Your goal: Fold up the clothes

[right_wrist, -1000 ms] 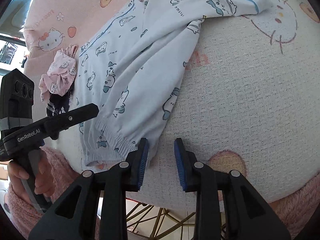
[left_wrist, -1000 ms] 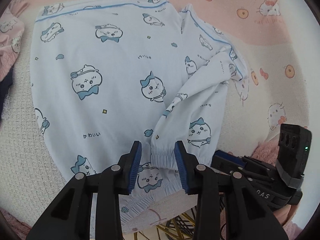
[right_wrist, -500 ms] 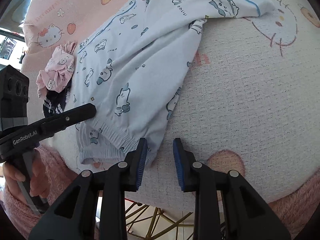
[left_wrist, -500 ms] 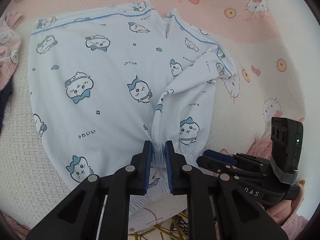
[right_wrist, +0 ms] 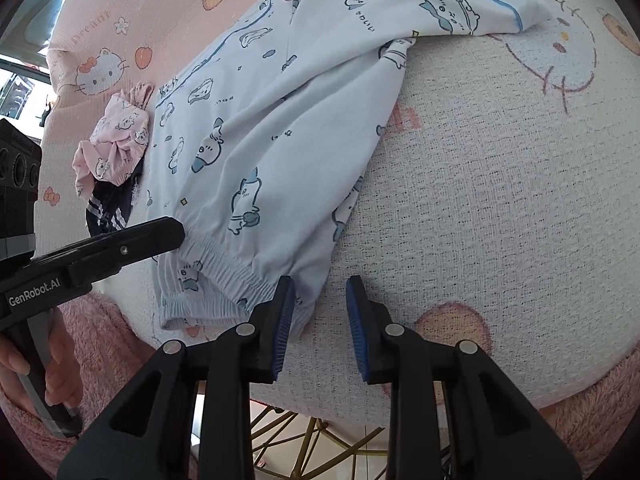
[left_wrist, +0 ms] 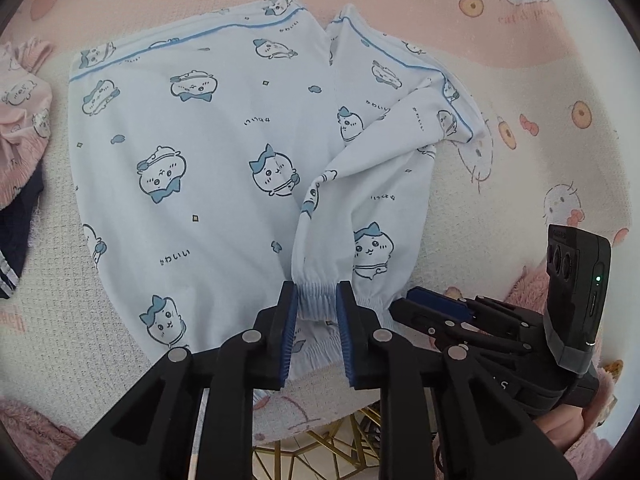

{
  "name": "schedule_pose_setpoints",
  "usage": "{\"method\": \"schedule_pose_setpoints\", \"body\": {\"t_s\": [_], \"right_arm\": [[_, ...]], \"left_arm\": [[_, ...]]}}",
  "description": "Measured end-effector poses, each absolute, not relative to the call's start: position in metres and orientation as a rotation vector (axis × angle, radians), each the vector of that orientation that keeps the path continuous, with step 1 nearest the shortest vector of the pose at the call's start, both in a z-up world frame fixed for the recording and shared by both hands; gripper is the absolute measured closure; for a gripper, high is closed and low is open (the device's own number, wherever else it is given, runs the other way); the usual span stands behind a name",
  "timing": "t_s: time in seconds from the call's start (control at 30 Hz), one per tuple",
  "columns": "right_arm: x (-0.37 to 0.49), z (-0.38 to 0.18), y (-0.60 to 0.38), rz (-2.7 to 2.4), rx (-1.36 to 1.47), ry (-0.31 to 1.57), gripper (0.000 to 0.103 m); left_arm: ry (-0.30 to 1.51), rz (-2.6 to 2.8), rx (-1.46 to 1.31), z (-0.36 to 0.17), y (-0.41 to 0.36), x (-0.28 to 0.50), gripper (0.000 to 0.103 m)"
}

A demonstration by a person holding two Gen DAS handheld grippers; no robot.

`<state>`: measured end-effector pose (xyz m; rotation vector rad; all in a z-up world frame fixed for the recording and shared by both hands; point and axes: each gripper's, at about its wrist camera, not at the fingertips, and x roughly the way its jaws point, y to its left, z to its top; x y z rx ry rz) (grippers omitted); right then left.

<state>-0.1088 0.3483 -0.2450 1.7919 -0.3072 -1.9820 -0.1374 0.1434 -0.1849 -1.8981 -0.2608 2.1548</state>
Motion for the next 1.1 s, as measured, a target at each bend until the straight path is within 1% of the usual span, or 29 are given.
{"method": "schedule_pose_setpoints", "body": {"t_s": [0.07,0.17,0.23,0.27,0.4,0.5,0.57,0.6,0.63,0.73,0.83,0.9,1.0,1.03,1.07,1.1], "right_arm": [[-0.109,-0.245,0.348,-1.979,1.794,-0.307,0.077],[-0.11,-0.245,0.348,-1.976,1.796,-0.306,0.076],[-0.111,-0.246,0.348,-1.975,1.796,-0.307,0.076],[-0.111,-0.246,0.349,-1.974,1.796,-0.308,0.076],[-0.112,-0.247,0.353,-1.964,1.793,-0.332,0.076],[-0.112,-0.248,0.353,-1.959,1.795,-0.349,0.076],[-0.113,-0.248,0.353,-1.96,1.8,-0.347,0.076],[-0.113,-0.247,0.352,-1.964,1.803,-0.349,0.076],[-0.113,-0.246,0.352,-1.969,1.796,-0.364,0.074],[-0.114,-0.239,0.349,-1.98,1.727,-0.393,0.073],[-0.117,-0.24,0.345,-2.02,1.726,-0.343,0.073],[-0.119,-0.244,0.346,-2.025,1.756,-0.336,0.075],[-0.121,-0.245,0.348,-2.018,1.765,-0.355,0.075],[-0.122,-0.245,0.348,-2.016,1.767,-0.356,0.075],[-0.122,-0.246,0.348,-2.014,1.769,-0.356,0.075],[-0.123,-0.246,0.349,-2.011,1.77,-0.36,0.075]], "left_arm": [[-0.212,2.17,-1.892,-0.178,0.151,-0.138,0.082],[-0.22,2.149,-1.866,-0.173,0.16,-0.141,0.082],[-0.202,2.159,-1.881,-0.18,0.162,-0.146,0.082],[-0.21,2.164,-1.9,-0.185,0.161,-0.148,0.082],[-0.347,2.15,-1.973,-0.209,0.14,-0.153,0.081],[-0.365,2.17,-1.962,-0.211,0.135,-0.152,0.07],[-0.411,2.176,-1.926,-0.21,0.133,-0.154,0.061],[-0.434,2.178,-1.907,-0.209,0.132,-0.155,0.059],[-0.461,2.174,-1.889,-0.209,0.131,-0.156,0.058],[-0.524,2.142,-1.839,-0.212,0.13,-0.162,0.058],[-0.474,2.131,-1.842,-0.217,0.134,-0.166,0.058],[-0.446,2.111,-1.878,-0.224,0.134,-0.167,0.058],[-0.53,2.066,-1.86,-0.225,0.125,-0.157,0.058],[-0.565,2.048,-1.848,-0.225,0.121,-0.153,0.062],[-0.587,2.035,-1.834,-0.224,0.119,-0.149,0.081],[-0.586,2.031,-1.818,-0.222,0.119,-0.145,0.089]]}}
